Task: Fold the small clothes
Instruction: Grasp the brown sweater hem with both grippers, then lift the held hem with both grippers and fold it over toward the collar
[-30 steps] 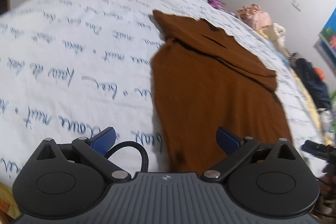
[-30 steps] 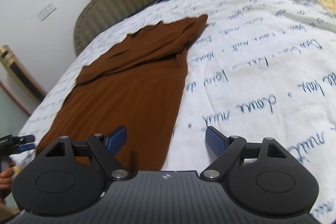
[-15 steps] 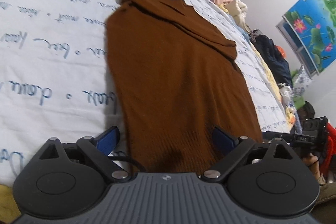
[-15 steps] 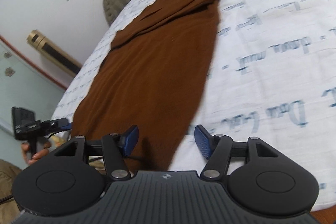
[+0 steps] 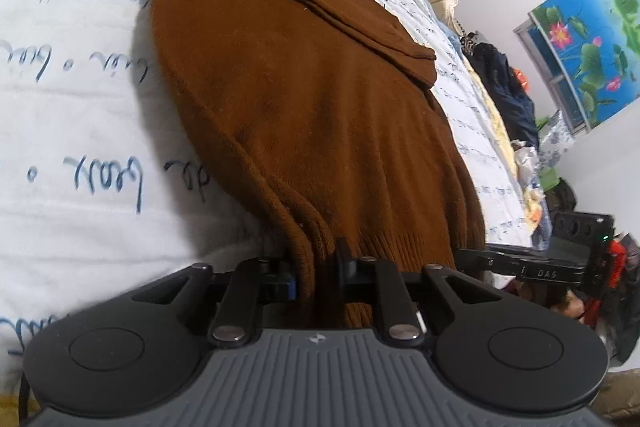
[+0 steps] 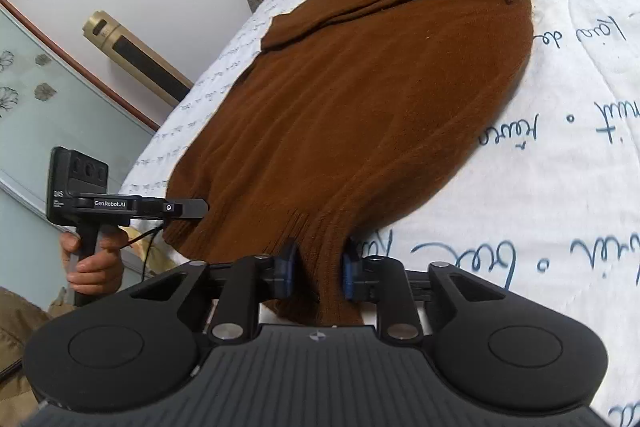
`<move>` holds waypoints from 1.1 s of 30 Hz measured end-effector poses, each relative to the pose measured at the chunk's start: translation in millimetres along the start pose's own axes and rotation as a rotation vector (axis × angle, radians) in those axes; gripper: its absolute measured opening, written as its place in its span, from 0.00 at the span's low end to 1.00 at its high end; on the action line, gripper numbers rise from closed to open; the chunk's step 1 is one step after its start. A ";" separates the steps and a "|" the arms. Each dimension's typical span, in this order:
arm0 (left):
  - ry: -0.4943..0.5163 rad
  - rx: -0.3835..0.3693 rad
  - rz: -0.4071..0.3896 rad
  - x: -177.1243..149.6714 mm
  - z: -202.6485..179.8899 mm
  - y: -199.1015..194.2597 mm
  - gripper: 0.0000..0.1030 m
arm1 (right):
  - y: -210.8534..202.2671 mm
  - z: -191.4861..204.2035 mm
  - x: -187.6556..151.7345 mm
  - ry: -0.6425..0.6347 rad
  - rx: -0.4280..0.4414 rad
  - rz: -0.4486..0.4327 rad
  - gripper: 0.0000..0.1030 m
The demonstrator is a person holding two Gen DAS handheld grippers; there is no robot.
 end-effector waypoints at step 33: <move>0.094 0.427 -0.265 136.0 -49.5 -6.8 0.14 | -35.5 -18.7 125.7 -0.023 -0.152 -0.387 0.16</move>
Point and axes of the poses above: each gripper's, at about its wrist camera, not at the fingertips, and y roughly the way its jaws point, z to its left, x to its top, the point moved 4 cm from there along y, roughly the way its jaws point, and after that the axes turned 8 degrees about z, right-handed, at the moved point
